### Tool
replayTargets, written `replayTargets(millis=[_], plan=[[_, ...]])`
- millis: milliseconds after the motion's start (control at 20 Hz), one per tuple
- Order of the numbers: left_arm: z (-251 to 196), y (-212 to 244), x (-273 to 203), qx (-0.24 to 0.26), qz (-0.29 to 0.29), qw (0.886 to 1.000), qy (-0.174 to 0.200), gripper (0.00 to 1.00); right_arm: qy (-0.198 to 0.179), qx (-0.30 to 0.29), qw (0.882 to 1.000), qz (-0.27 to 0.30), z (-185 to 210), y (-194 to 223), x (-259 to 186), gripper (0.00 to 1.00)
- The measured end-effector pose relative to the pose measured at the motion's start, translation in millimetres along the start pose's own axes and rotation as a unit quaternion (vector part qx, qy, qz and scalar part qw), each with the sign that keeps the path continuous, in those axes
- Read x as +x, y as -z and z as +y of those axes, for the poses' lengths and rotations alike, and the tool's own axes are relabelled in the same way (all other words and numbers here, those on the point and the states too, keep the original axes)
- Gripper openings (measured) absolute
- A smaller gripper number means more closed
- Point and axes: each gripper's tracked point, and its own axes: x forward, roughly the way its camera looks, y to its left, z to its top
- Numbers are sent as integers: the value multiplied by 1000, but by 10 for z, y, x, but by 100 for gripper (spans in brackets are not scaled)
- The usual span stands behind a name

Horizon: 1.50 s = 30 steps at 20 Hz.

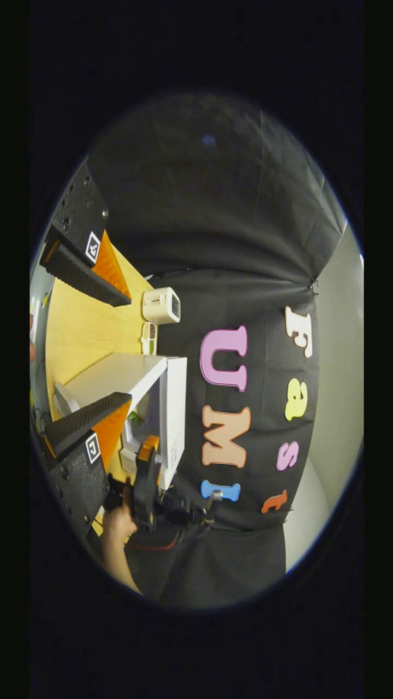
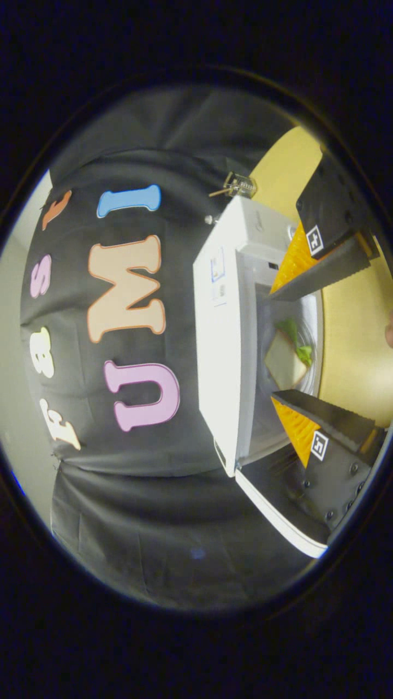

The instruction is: Open the microwave oven with the left hand, put the food in, and close the microwave oven.

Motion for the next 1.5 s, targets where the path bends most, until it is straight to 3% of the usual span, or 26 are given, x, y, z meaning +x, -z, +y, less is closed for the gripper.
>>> replayTargets(millis=[250, 350, 400, 450, 500, 550, 600, 650, 700, 850, 900, 1500], plan=[[-68, 13, 2, -16, 5, 1000, -9, 95, -7, -13, 999, -33, -334, -357, -542, 92], [-46, 53, -8, -9, 7, 1000, -22, 87, -6, -14, 999, -42, -471, -500, -674, 91], [-48, 95, -4, -5, 13, 1000, -28, 67, -6, -10, 999, -44, -530, -586, -717, 91], [-52, 178, 3, -1, 22, 999, -31, 64, -6, -2, 999, -48, -568, -668, -797, 91], [-58, 249, -11, 2, 31, 999, -37, 45, -6, 7, 998, -55, -624, -772, -853, 92], [47, 317, 12, 11, 40, 997, -70, 38, -5, 14, 998, -64, -682, -881, -907, 92], [159, 377, -19, 17, 53, 993, -103, 19, -4, 17, 997, -73, -742, -970, -931, 91], [78, 448, -26, 6, 56, 994, -91, 1, -1, 17, 997, -79, -798, -1035, -950, 91], [10, 541, -38, -3, 65, 994, -85, 0, 3, 15, 996, -83, -872, -1078, -955, 99], [-143, 763, -60, -6, 87, 993, -76, 1, 11, 17, 996, -90, -1045, -1167, -1035, 99], [-182, 811, -60, -2, 92, 993, -74, 1, 14, 18, 996, -91, -1095, -1197, -1050, 91], [-512, 1015, 18, 23, 111, 992, -57, 1, 36, 18, 993, -115, -1441, -1452, -1242, 91]])
